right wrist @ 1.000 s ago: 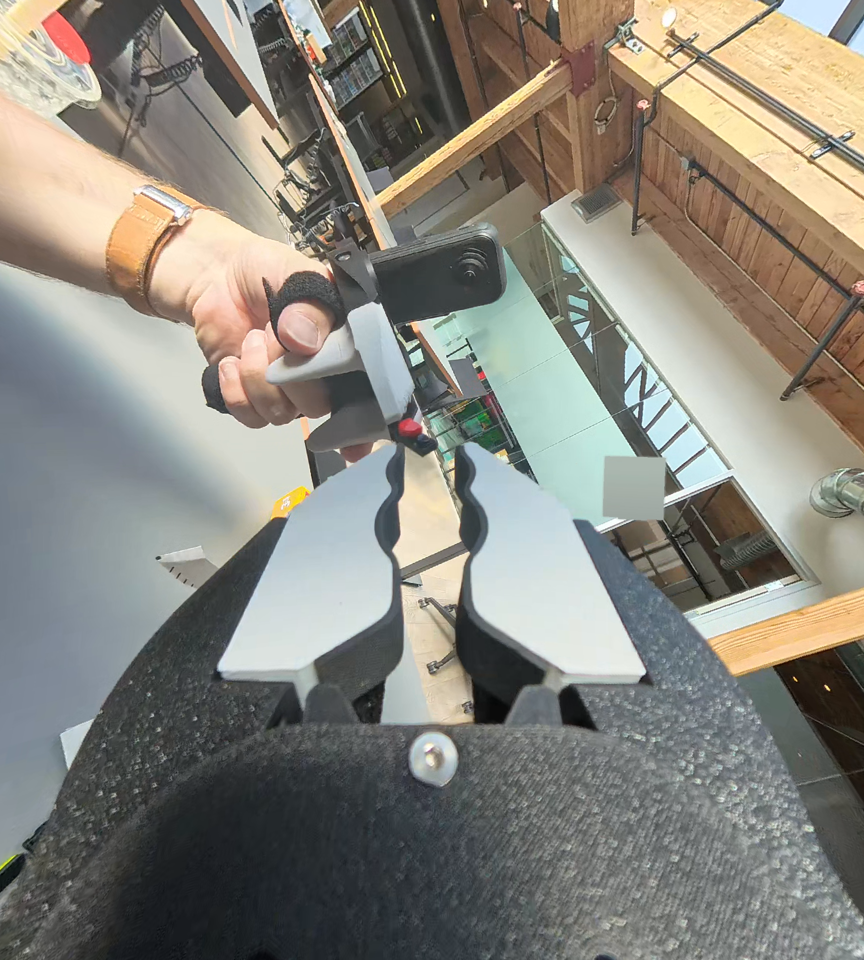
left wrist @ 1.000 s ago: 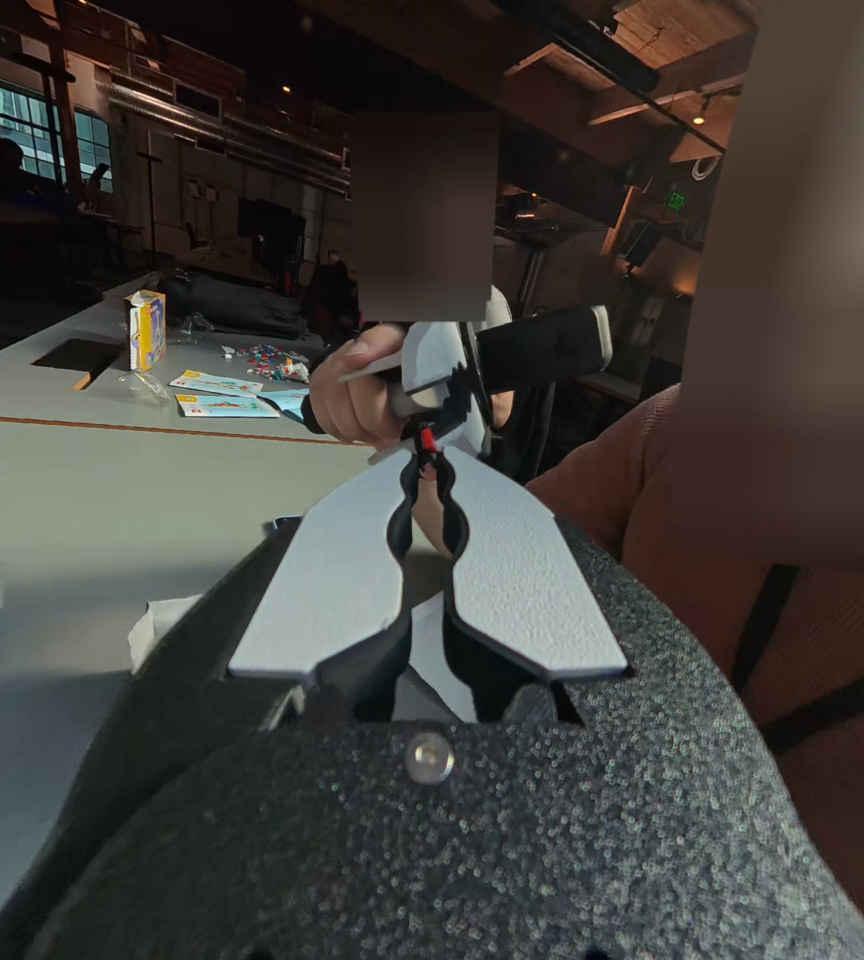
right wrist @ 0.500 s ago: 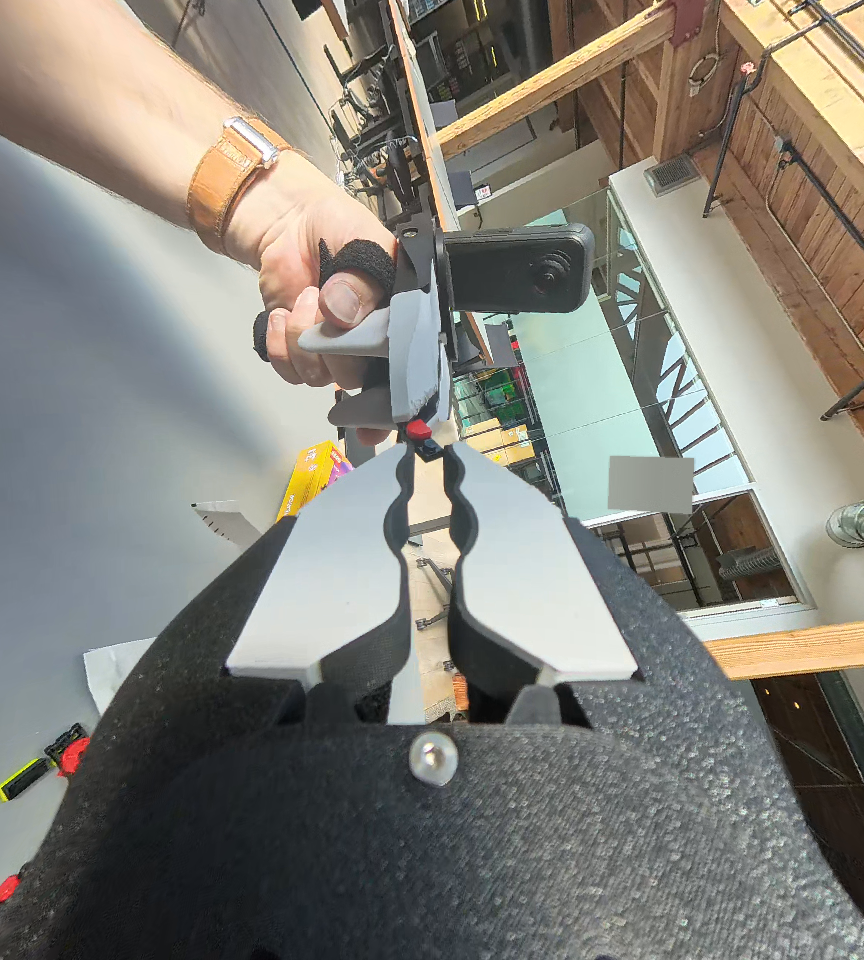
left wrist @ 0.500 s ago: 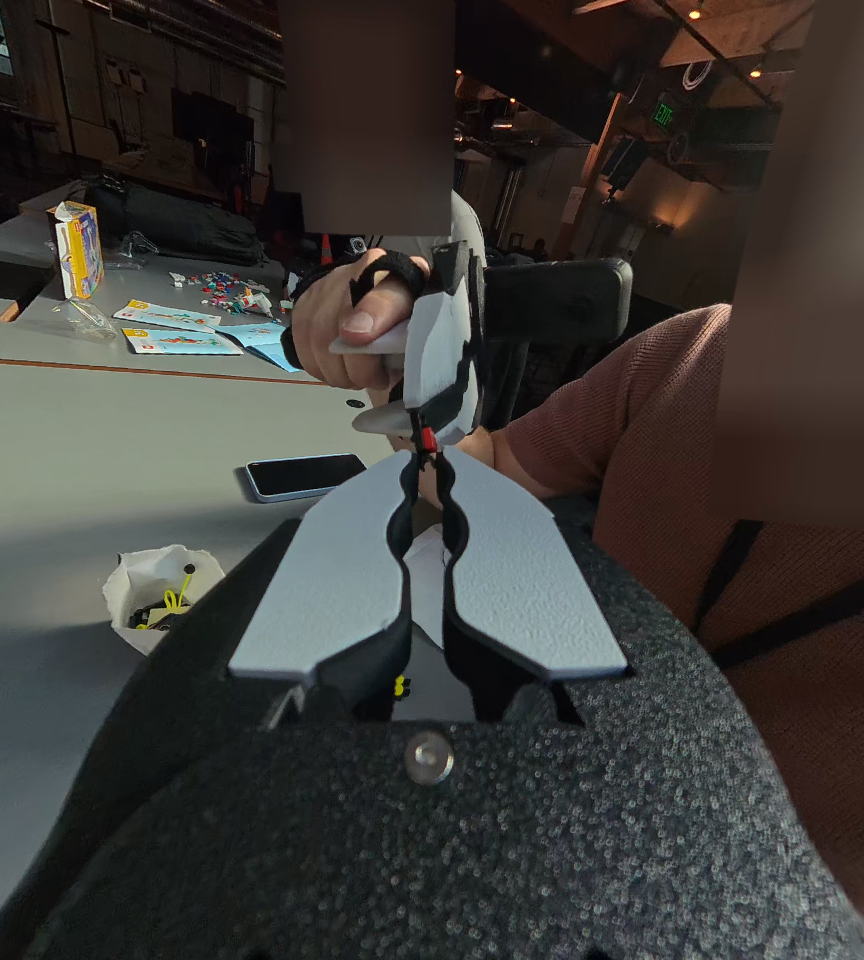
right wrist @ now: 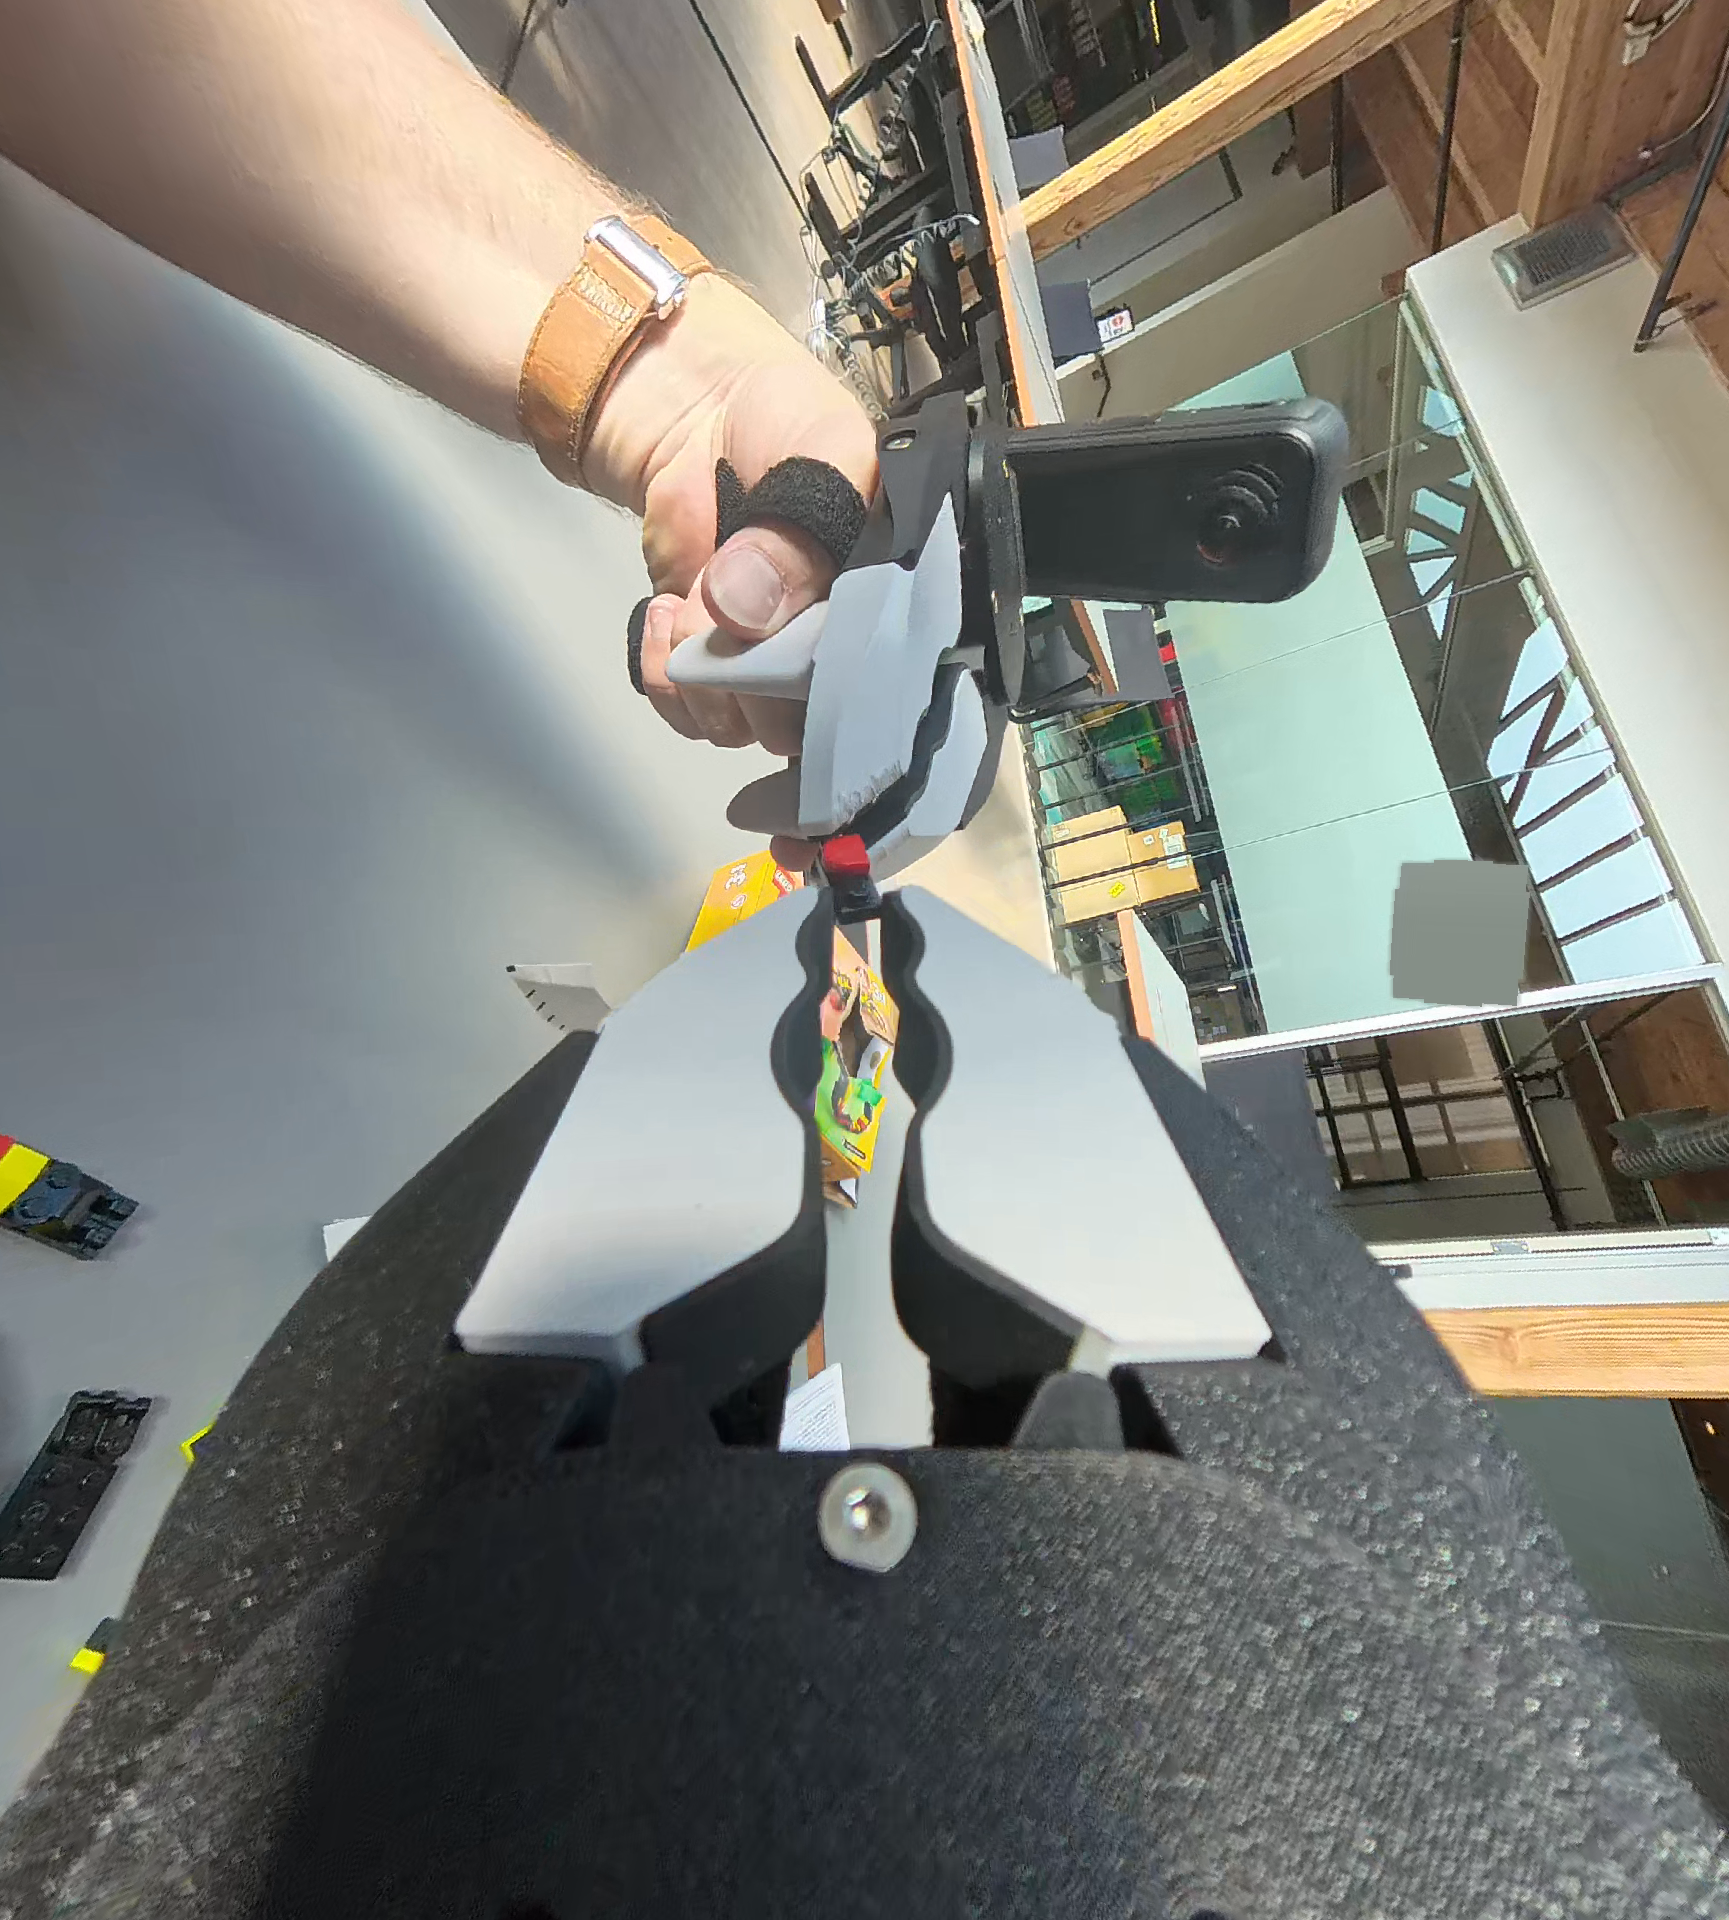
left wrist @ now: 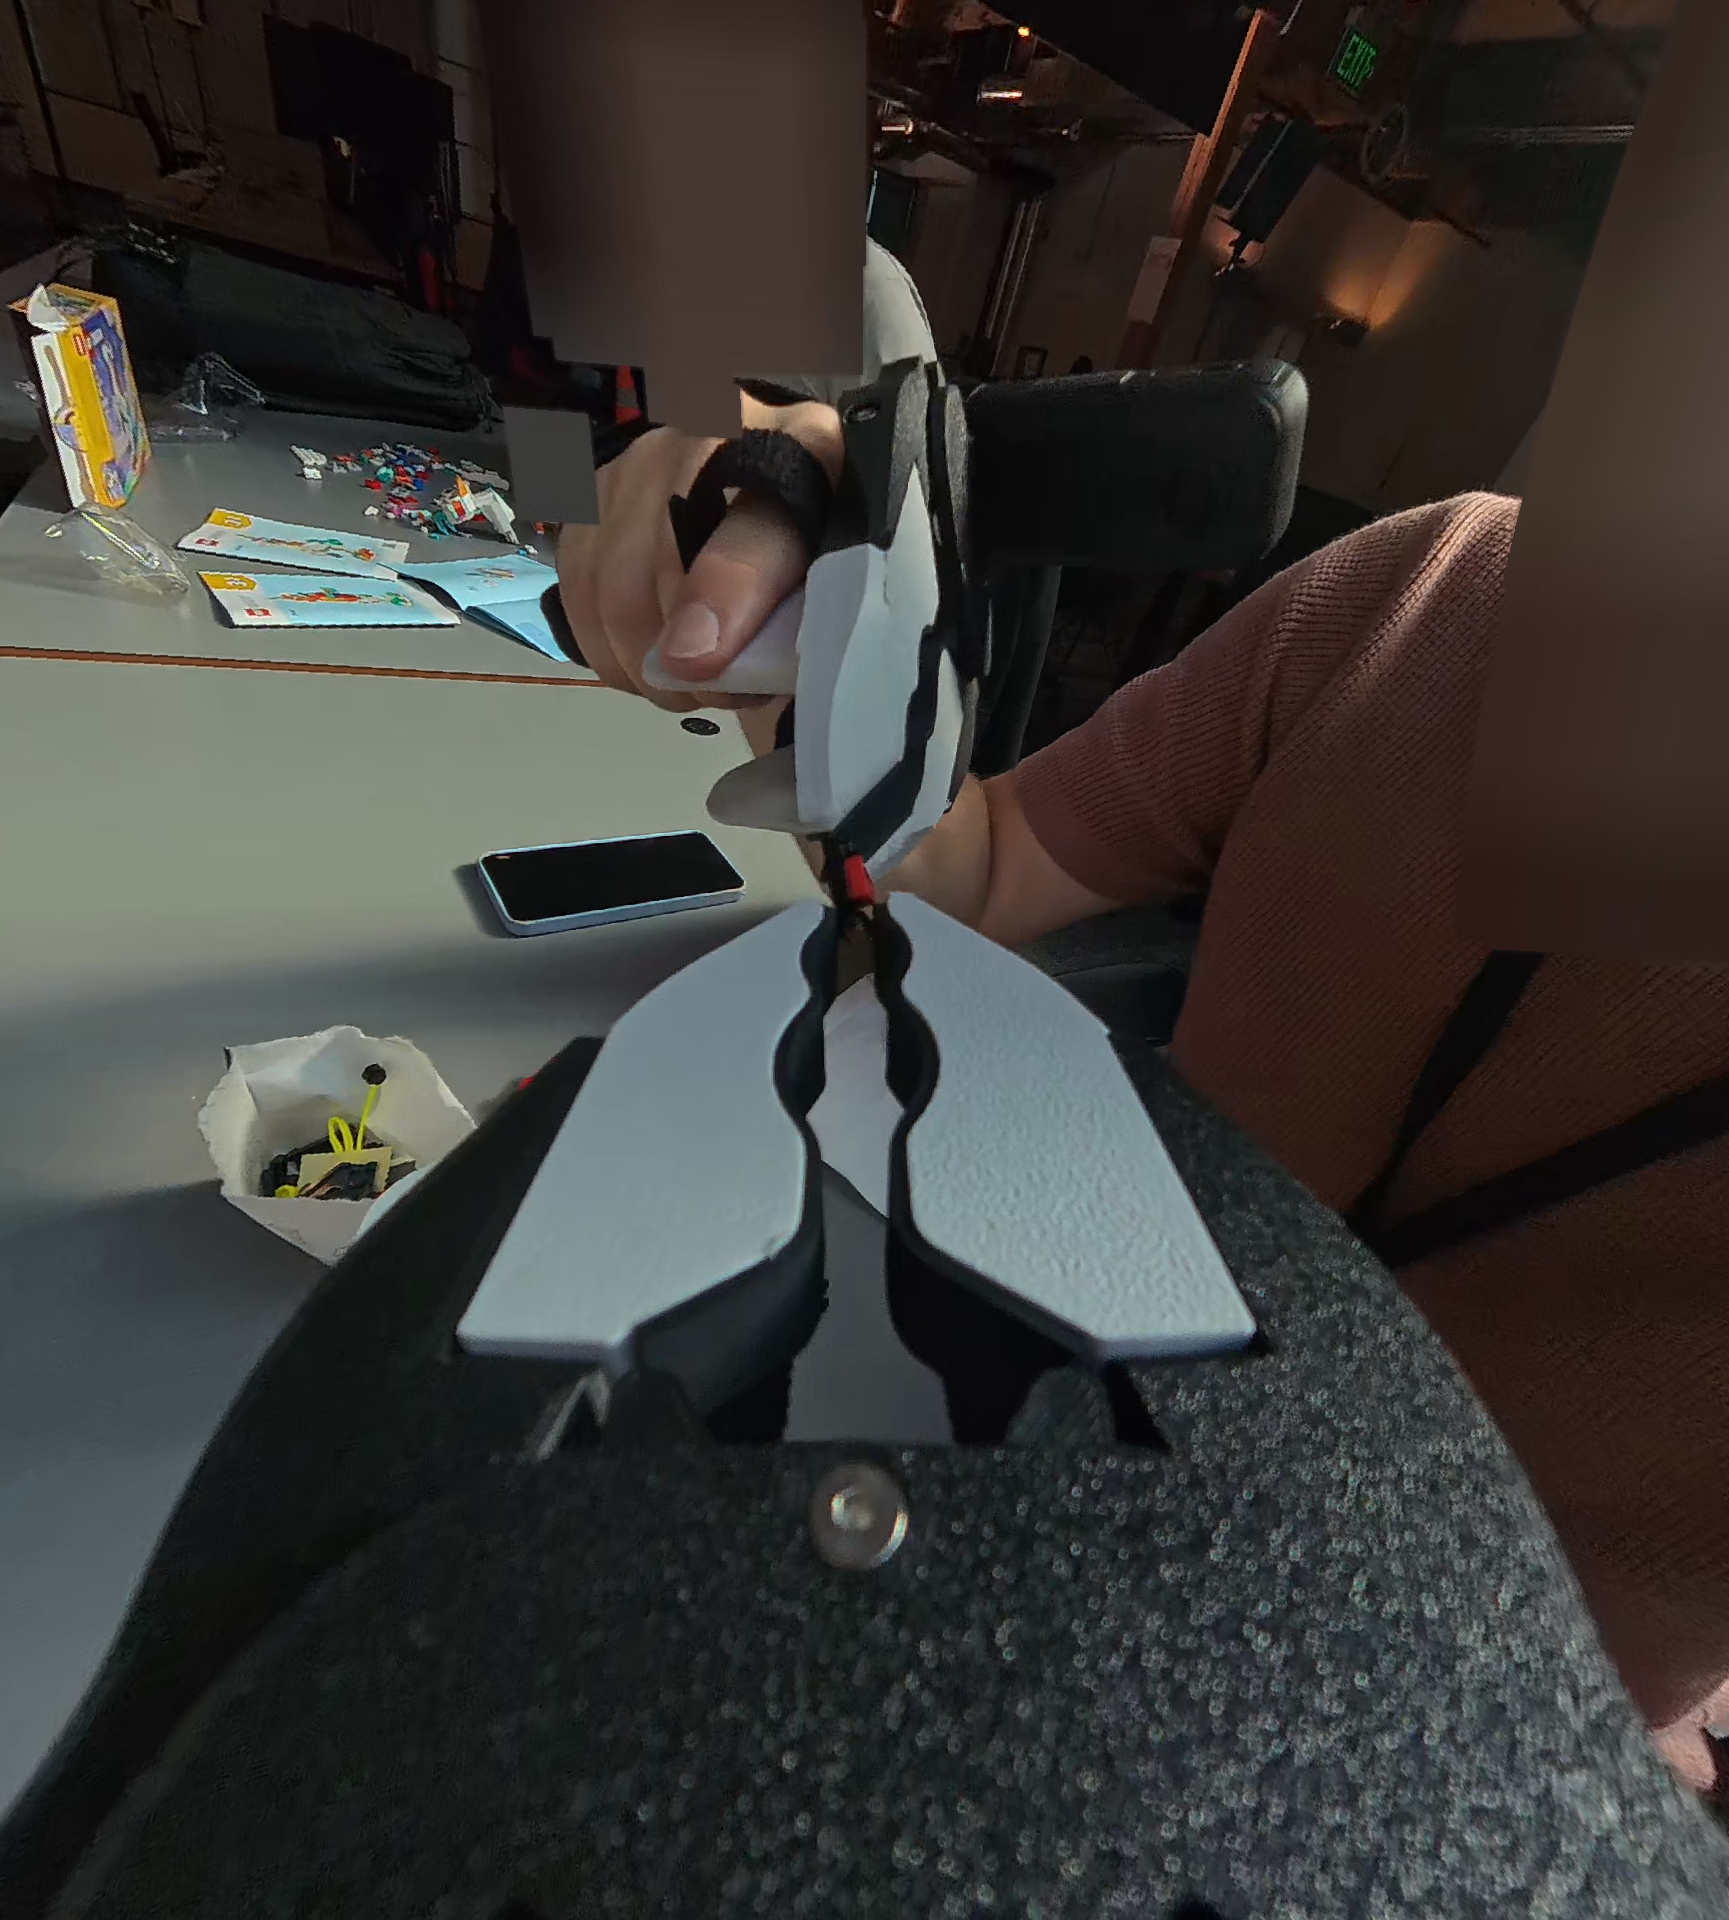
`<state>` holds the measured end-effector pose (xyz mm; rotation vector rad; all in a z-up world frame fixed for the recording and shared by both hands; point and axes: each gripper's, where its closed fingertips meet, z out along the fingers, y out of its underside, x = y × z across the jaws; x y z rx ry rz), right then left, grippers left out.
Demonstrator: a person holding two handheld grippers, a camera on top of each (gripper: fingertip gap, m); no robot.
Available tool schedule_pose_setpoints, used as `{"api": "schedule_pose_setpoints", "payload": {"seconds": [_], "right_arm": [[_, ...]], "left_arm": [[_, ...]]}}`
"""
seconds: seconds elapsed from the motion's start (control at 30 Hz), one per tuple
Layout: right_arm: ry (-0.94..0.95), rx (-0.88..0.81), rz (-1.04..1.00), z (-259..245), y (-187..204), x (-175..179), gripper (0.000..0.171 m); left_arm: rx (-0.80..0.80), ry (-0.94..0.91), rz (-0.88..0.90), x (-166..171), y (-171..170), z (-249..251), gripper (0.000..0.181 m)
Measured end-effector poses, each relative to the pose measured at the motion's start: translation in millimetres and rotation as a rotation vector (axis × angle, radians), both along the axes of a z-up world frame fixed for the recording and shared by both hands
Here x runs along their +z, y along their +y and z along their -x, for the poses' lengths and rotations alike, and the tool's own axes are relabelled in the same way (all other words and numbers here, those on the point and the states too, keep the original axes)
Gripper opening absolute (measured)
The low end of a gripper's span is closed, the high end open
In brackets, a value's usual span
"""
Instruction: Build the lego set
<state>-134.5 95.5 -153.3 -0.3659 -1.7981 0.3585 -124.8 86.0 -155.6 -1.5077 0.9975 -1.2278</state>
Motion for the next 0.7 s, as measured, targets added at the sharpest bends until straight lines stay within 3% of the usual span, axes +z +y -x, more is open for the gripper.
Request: {"api": "schedule_pose_setpoints", "payload": {"seconds": [0.1,0.23,0.37,0.53,0.7], "right_arm": [[0.003,-0.107,0.046,3,17,4,0.007],[-0.003,-0.226,0.133,3,39,8,0.008],[-0.024,-0.296,0.119,3,47,6,0.008],[-0.063,-0.296,0.074,8,40,-3,0.008],[-0.078,-0.295,0.047,9,38,-5,0.008]], "left_arm": [[0.171,0.025,-0.169,7,20,8,0.006],[0.482,0.308,-0.573,11,43,27,0.014],[0.577,0.52,-0.897,17,43,23,0.014],[0.587,0.714,-0.979,2,50,16,0.015],[0.562,0.733,-0.958,-5,51,15,0.009]]}}
